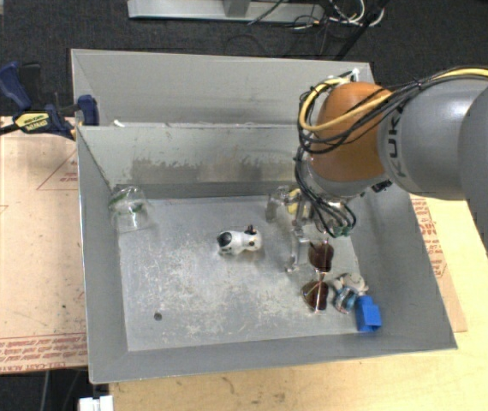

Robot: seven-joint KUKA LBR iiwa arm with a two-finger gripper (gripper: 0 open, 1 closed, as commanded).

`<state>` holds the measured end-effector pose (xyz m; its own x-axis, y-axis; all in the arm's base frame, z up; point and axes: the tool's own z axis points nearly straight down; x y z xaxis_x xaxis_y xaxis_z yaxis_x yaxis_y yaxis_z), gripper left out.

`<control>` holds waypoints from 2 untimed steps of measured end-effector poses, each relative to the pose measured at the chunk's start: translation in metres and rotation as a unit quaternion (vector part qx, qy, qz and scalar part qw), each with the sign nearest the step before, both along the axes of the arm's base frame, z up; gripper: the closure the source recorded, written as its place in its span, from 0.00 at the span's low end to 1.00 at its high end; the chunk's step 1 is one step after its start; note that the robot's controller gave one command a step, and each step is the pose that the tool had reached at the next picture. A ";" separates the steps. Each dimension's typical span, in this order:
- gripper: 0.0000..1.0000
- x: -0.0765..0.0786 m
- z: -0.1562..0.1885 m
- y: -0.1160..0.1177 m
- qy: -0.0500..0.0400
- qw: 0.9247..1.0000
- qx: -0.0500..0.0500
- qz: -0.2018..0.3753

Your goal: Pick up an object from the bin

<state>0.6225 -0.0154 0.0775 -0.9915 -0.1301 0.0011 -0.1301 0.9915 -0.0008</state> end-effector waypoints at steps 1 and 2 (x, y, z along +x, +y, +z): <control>0.00 -0.018 -0.003 0.024 -0.002 0.997 0.001 0.072; 1.00 0.000 -0.007 0.066 -0.002 0.998 0.001 -0.065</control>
Offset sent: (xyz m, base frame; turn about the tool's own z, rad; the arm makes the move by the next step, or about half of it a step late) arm -0.0007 0.0644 -0.0075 0.1313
